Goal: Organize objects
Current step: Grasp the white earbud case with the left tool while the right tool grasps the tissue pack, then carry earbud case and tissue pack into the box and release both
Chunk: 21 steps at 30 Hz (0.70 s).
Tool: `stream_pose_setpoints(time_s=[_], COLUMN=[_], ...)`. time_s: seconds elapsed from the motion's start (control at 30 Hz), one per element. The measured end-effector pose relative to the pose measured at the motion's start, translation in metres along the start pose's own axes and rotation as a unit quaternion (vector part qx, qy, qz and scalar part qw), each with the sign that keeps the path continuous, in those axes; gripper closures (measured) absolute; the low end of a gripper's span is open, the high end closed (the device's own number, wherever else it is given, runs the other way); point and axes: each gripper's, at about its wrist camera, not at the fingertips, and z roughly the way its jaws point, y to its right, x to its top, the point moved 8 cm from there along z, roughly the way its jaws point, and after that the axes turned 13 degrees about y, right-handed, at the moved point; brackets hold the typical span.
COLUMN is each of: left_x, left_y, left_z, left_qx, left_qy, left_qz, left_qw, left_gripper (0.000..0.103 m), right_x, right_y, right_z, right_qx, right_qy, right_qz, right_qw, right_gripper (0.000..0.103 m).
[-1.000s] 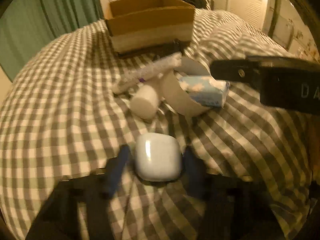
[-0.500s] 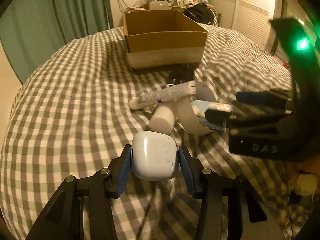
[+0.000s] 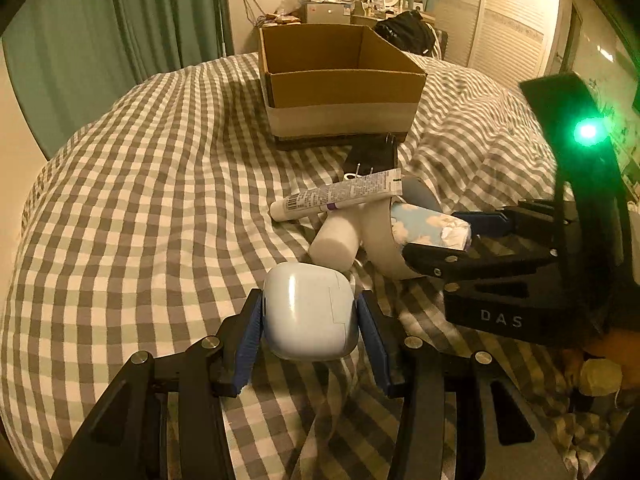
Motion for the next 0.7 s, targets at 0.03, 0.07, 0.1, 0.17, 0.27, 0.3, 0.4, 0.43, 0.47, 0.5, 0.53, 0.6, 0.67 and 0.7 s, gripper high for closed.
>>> stream_pose_setpoints(time_s=[0.03, 0.07, 0.1, 0.17, 0.27, 0.3, 0.4, 0.43, 0.47, 0.5, 0.53, 0.6, 0.67, 0.7], left_x=[0.000, 0.001, 0.002, 0.004, 0.007, 0.008, 0.012, 0.013, 0.015, 0.016, 0.017, 0.019, 0.022, 0.024], left_y=[-0.001, -0.002, -0.003, -0.003, -0.004, -0.004, -0.004, -0.004, -0.004, -0.004, -0.004, -0.003, -0.004, -0.004], left_z=[-0.001, -0.003, -0.006, -0.009, -0.014, -0.016, -0.022, -0.024, -0.026, -0.028, -0.030, -0.034, -0.038, -0.039], left_qx=[0.000, -0.001, -0.001, -0.001, -0.002, -0.002, -0.003, -0.003, -0.003, -0.003, -0.004, -0.004, -0.002, -0.001], left_qy=[0.002, 0.003, 0.004, 0.007, 0.010, 0.011, 0.017, 0.020, 0.022, 0.024, 0.025, 0.029, 0.034, 0.036], left_qz=[-0.001, -0.002, -0.003, -0.004, -0.004, -0.005, -0.007, -0.007, -0.008, -0.008, -0.008, -0.008, -0.008, -0.008], left_qw=[1.0000, 1.0000, 1.0000, 1.0000, 0.9999, 0.9999, 0.9998, 0.9998, 0.9997, 0.9997, 0.9996, 0.9995, 0.9994, 0.9993], left_gripper=[0.055, 0.055, 0.055, 0.055, 0.055, 0.055, 0.055, 0.055, 0.055, 0.055, 0.055, 0.055, 0.055, 0.055], right_x=[0.000, 0.001, 0.002, 0.004, 0.007, 0.008, 0.012, 0.013, 0.015, 0.016, 0.019, 0.022, 0.025, 0.028], right_y=[0.000, -0.001, -0.001, -0.003, -0.007, -0.008, -0.011, -0.011, -0.012, -0.013, -0.014, -0.015, -0.016, -0.017], right_z=[-0.002, -0.006, -0.009, -0.017, -0.032, -0.036, -0.048, -0.051, -0.056, -0.059, -0.062, -0.068, -0.075, -0.080], right_qx=[-0.001, -0.004, -0.006, -0.013, -0.028, -0.032, -0.038, -0.037, -0.034, -0.032, -0.031, -0.034, -0.033, -0.033], right_qy=[0.003, 0.008, 0.011, 0.018, 0.034, 0.038, 0.048, 0.051, 0.055, 0.058, 0.062, 0.070, 0.077, 0.084], right_qz=[0.000, -0.002, -0.003, -0.008, -0.023, -0.027, -0.037, -0.037, -0.035, -0.034, -0.035, -0.036, -0.036, -0.035], right_qw=[1.000, 1.000, 1.000, 1.000, 0.999, 0.998, 0.997, 0.997, 0.997, 0.997, 0.997, 0.996, 0.996, 0.995], right_gripper=[0.045, 0.046, 0.046, 0.046, 0.046, 0.046, 0.047, 0.047, 0.048, 0.048, 0.048, 0.048, 0.048, 0.049])
